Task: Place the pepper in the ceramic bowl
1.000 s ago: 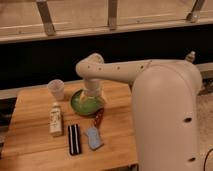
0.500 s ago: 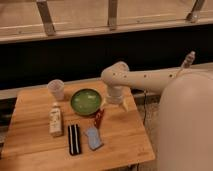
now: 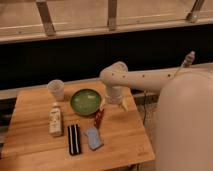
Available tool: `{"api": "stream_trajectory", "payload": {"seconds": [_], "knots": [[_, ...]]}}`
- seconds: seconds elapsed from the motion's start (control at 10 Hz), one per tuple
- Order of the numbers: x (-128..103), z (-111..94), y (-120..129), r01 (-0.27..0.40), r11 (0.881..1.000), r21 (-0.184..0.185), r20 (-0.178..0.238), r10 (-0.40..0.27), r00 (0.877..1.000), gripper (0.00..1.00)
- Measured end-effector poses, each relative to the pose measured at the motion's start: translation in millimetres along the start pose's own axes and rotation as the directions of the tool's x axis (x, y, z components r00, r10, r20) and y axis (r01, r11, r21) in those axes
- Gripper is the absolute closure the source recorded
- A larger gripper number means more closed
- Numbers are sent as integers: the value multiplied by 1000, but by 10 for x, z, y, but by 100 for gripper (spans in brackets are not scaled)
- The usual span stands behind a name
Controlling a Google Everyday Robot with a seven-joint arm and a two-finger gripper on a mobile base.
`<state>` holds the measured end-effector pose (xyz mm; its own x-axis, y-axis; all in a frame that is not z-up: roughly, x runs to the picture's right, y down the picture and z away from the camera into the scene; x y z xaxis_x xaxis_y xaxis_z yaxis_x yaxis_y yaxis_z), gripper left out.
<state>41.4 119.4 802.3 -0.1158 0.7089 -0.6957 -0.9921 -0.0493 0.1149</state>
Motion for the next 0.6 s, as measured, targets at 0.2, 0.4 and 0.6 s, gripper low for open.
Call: {"api": "stream_trajectory", "payload": {"seconds": [0.2,0.4,0.6], "knots": [[2,138,179,23,997,69,-35,-20,999,21],[23,421,195,28,995,99,-74,-21,997,21],[47,561,152,20,993,113,-103,-8,995,21]]}}
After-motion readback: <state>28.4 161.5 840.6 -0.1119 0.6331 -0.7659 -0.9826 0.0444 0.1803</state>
